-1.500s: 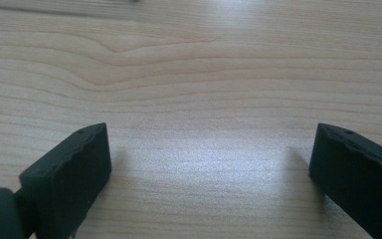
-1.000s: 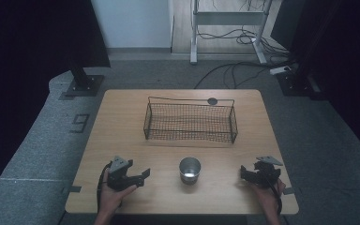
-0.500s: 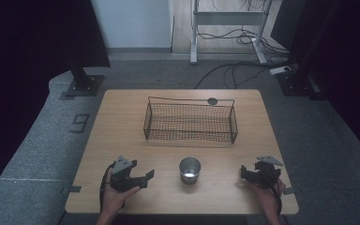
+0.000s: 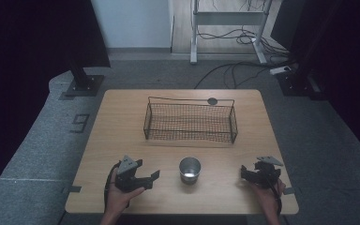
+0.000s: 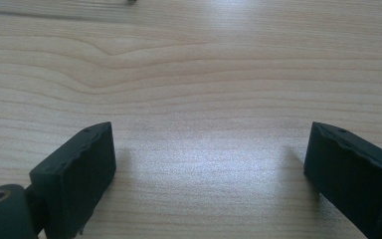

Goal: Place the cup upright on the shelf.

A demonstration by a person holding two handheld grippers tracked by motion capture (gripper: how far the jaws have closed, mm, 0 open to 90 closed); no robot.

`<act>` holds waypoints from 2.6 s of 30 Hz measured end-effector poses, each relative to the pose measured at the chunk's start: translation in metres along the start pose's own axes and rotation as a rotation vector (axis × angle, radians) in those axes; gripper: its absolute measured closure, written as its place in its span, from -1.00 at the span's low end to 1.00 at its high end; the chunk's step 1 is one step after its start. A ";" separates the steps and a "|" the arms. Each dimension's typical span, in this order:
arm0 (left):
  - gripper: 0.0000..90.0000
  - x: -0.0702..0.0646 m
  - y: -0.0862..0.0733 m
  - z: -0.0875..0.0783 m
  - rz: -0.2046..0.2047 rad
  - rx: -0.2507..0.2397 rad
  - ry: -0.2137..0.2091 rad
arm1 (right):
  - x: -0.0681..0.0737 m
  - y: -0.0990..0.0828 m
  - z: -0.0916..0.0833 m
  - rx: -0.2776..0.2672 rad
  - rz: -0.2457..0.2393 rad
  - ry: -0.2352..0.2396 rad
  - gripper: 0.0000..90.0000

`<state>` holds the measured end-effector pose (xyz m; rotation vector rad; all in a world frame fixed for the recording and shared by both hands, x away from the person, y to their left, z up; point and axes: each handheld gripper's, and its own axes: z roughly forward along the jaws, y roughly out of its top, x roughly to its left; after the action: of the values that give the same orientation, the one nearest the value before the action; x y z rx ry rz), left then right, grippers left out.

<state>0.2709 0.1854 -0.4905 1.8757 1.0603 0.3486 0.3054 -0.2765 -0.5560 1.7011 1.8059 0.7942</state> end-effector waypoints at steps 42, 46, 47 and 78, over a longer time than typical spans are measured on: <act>-0.84 -0.047 0.019 0.033 0.087 0.037 -0.097 | -0.001 -0.001 -0.001 -0.005 0.006 -0.007 -0.83; -0.89 -0.050 0.020 0.036 0.090 0.042 -0.104 | -0.001 -0.001 -0.001 -0.006 0.008 -0.009 -0.83; -0.91 -0.051 0.020 0.036 0.093 0.044 -0.106 | -0.001 -0.001 -0.001 -0.006 0.008 -0.009 -0.83; -1.00 -0.077 0.026 0.081 0.121 0.112 -0.114 | -0.001 -0.001 -0.001 -0.006 0.010 -0.011 -0.82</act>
<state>0.2895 0.0723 -0.4985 2.0398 0.9088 0.2525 0.3038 -0.2776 -0.5558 1.7087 1.7877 0.7916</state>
